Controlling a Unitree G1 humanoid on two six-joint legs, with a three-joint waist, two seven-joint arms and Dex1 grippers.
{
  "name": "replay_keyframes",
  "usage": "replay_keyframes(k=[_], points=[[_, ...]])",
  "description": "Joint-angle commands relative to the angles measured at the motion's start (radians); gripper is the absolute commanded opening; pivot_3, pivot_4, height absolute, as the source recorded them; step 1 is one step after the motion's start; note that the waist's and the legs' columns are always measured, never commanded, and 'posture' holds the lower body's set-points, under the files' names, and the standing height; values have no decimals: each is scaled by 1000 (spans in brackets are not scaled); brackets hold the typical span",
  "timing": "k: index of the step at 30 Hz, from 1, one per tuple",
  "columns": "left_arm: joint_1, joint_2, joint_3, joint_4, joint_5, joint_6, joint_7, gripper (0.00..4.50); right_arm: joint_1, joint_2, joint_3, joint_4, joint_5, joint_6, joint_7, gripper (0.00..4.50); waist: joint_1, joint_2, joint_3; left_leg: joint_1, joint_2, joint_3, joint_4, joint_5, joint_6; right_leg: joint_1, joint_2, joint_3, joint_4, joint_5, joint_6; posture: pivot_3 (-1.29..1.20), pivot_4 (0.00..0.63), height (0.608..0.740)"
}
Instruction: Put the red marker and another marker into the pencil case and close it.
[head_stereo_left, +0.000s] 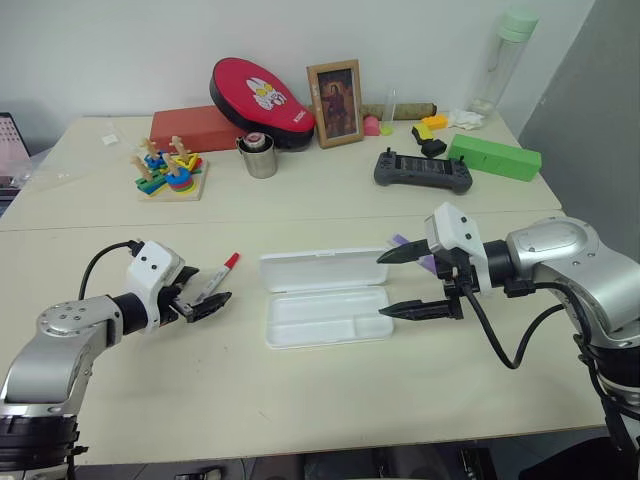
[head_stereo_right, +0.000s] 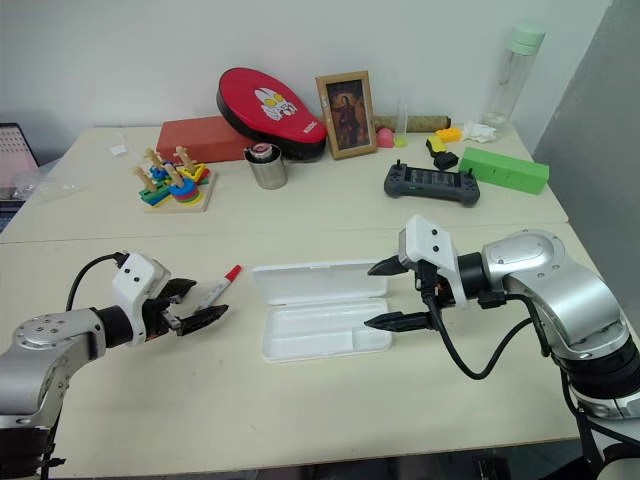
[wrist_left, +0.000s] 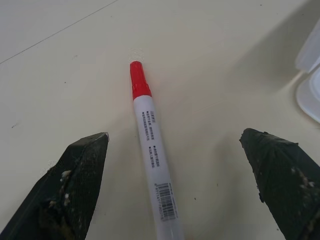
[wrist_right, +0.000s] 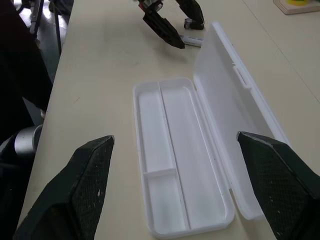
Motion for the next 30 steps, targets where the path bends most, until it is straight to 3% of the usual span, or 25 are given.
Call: replay_keyframes(k=[1,2,8,12,21,30], points=[[-76,-33,-81,60,70,-5,44,4500,-28,-4,-23,-45,35,5,-21,4108,1,0,0,0,0,0,0,0,0,0,0,0,0,0,0,0,150,740],[-95,-47,-90,71,66,14,48,4500,-27,-6,-21,-46,37,5,-24,4108,2,0,0,0,0,0,0,0,0,1,0,0,0,0,0,0,150,740],[-152,-87,-116,96,70,61,59,3037,-30,-11,-10,-43,40,1,-40,4166,3,0,0,0,0,0,1,0,0,1,0,0,0,1,1,0,150,740],[-164,-92,-118,91,62,101,63,2396,-31,-12,-6,-42,47,1,-47,4166,2,0,0,1,0,0,1,0,0,1,0,0,0,1,1,0,150,740],[-155,-81,-111,91,67,133,63,497,-30,-21,-3,-39,51,0,-50,4166,2,0,0,0,0,0,1,0,0,1,0,0,0,1,1,0,150,740],[-119,-51,-122,58,69,145,31,411,-19,-36,-8,-37,64,-16,-26,4166,1,0,0,1,0,0,1,0,0,1,0,0,0,1,1,0,150,740]])
